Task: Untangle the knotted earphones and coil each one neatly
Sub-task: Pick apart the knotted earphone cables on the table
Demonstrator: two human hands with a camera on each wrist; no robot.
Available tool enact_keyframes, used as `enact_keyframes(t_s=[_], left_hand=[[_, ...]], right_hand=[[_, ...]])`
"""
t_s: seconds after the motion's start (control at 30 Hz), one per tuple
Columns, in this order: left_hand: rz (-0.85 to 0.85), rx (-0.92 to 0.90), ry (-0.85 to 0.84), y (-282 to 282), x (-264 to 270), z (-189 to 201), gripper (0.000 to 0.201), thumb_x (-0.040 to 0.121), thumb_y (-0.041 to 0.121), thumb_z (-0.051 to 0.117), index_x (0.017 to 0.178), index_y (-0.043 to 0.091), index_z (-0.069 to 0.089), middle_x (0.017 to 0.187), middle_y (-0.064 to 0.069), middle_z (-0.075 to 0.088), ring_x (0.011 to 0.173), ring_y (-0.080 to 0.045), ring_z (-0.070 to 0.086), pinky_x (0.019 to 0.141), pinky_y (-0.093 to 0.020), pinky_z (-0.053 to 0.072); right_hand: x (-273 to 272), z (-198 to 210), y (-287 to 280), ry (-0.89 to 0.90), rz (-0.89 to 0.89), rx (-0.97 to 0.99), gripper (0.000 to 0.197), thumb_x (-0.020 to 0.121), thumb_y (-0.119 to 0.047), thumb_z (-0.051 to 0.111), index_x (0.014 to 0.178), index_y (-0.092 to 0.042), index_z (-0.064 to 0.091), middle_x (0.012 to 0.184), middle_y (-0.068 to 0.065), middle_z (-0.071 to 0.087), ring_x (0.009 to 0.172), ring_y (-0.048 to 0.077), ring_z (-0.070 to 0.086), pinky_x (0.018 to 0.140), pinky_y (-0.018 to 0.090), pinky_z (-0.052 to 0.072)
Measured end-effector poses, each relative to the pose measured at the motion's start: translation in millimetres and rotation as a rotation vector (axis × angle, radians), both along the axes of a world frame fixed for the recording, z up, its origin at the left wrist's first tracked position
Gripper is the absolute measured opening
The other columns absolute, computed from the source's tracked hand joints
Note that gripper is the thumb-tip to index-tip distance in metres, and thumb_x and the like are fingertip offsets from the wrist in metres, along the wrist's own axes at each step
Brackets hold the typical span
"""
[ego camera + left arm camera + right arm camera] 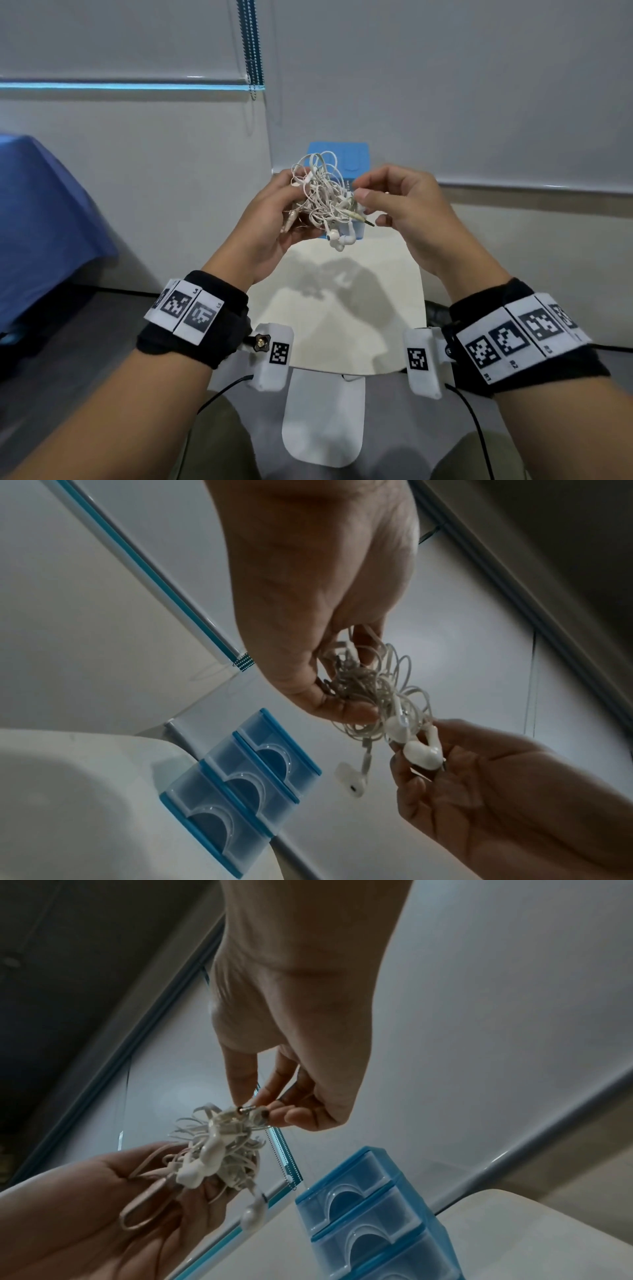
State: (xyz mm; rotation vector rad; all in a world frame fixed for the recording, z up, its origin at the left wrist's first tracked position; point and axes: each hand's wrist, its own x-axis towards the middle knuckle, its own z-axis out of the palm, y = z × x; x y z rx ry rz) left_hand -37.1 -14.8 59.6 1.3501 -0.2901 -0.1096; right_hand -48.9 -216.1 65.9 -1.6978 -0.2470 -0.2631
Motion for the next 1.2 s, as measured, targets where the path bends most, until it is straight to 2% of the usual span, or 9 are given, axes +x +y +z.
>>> enact_keyframes(t_s=[0.17, 0.27, 0.4, 0.53, 0.63, 0.77, 0.93, 1.03, 1.2], left_hand=[[-0.081, -0.058, 0.052, 2.0, -0.7, 0.4, 0.049, 0.102, 0.045, 0.050, 0.133, 0.009, 0.063, 0.121, -0.012, 0.071, 0.102, -0.023, 0.068, 0.084, -0.037, 0.058], [-0.020, 0.084, -0.060, -2.2, -0.6, -0.2, 0.022, 0.102, 0.022, 0.060, 0.122, 0.013, 0.064, 0.108, -0.006, 0.075, 0.093, -0.021, 0.071, 0.083, -0.036, 0.060], [0.051, 0.102, -0.080, -2.9, 2.9, 5.1, 0.020, 0.099, 0.004, 0.061, 0.118, 0.002, 0.066, 0.099, -0.009, 0.075, 0.086, -0.022, 0.071, 0.086, -0.040, 0.061], [0.055, 0.170, -0.117, -2.7, 2.1, 12.6, 0.016, 0.098, 0.006, 0.063, 0.112, 0.001, 0.068, 0.092, -0.009, 0.076, 0.081, -0.022, 0.071, 0.078, -0.036, 0.060], [0.024, 0.257, -0.117, -5.7, 0.7, 16.3, 0.017, 0.097, 0.007, 0.065, 0.112, 0.002, 0.069, 0.093, -0.012, 0.075, 0.079, -0.024, 0.071, 0.072, -0.034, 0.060], [0.009, 0.411, -0.055, -5.5, 2.1, 22.8, 0.006, 0.098, 0.017, 0.065, 0.098, 0.016, 0.071, 0.089, -0.008, 0.069, 0.066, -0.015, 0.061, 0.063, -0.027, 0.048], [0.036, 0.547, -0.018, -0.6, 11.2, 24.5, 0.015, 0.101, 0.023, 0.060, 0.087, 0.022, 0.066, 0.074, 0.009, 0.069, 0.066, -0.007, 0.058, 0.073, -0.033, 0.039], [0.002, 0.504, 0.059, -1.3, 15.6, 23.7, 0.016, 0.103, 0.022, 0.056, 0.093, 0.017, 0.068, 0.071, 0.002, 0.071, 0.056, -0.011, 0.063, 0.062, -0.026, 0.052], [0.019, 0.380, 0.155, -4.3, 20.5, 26.7, 0.018, 0.102, 0.021, 0.056, 0.092, 0.015, 0.070, 0.075, -0.004, 0.072, 0.055, -0.015, 0.062, 0.050, -0.023, 0.053]], right_hand=[[4.5, -0.1, 3.7, -0.053, 0.024, -0.008, 0.015, 0.089, -0.003, 0.073, 0.087, -0.018, 0.074, 0.082, 0.000, 0.068, 0.074, 0.012, 0.060, 0.068, 0.026, 0.046], [2.7, 4.4, 6.7, -0.081, 0.060, -0.059, 0.015, 0.091, -0.005, 0.072, 0.093, -0.019, 0.075, 0.088, 0.002, 0.069, 0.076, 0.012, 0.060, 0.070, 0.025, 0.049], [0.3, 9.1, 4.1, -0.120, 0.058, -0.128, 0.020, 0.094, -0.005, 0.068, 0.101, -0.022, 0.077, 0.085, -0.002, 0.064, 0.075, 0.012, 0.054, 0.067, 0.020, 0.046], [-5.3, 14.3, 4.9, -0.203, 0.027, -0.178, 0.002, 0.092, -0.012, 0.073, 0.093, -0.011, 0.075, 0.078, -0.005, 0.065, 0.068, 0.006, 0.052, 0.066, 0.018, 0.045], [-3.5, 16.4, 3.2, -0.215, -0.043, -0.271, 0.009, 0.087, -0.014, 0.077, 0.081, -0.009, 0.072, 0.068, -0.009, 0.065, 0.063, 0.007, 0.052, 0.063, 0.022, 0.044], [-1.0, 17.2, -1.9, -0.165, -0.141, -0.350, 0.011, 0.084, -0.007, 0.073, 0.074, -0.007, 0.068, 0.049, -0.019, 0.051, 0.047, 0.002, 0.041, 0.050, 0.012, 0.032], [0.4, 12.8, -2.6, -0.056, -0.012, -0.442, 0.011, 0.087, -0.014, 0.077, 0.080, -0.009, 0.070, 0.065, -0.006, 0.061, 0.062, 0.011, 0.050, 0.054, 0.018, 0.039], [4.4, 9.5, -3.8, -0.004, 0.068, -0.475, 0.010, 0.089, -0.014, 0.077, 0.082, -0.009, 0.071, 0.060, -0.009, 0.059, 0.058, 0.009, 0.049, 0.049, 0.013, 0.035], [12.1, 6.2, -2.4, 0.007, 0.129, -0.523, 0.012, 0.087, -0.018, 0.080, 0.078, -0.016, 0.072, 0.066, -0.008, 0.064, 0.067, 0.012, 0.053, 0.060, 0.025, 0.038]])
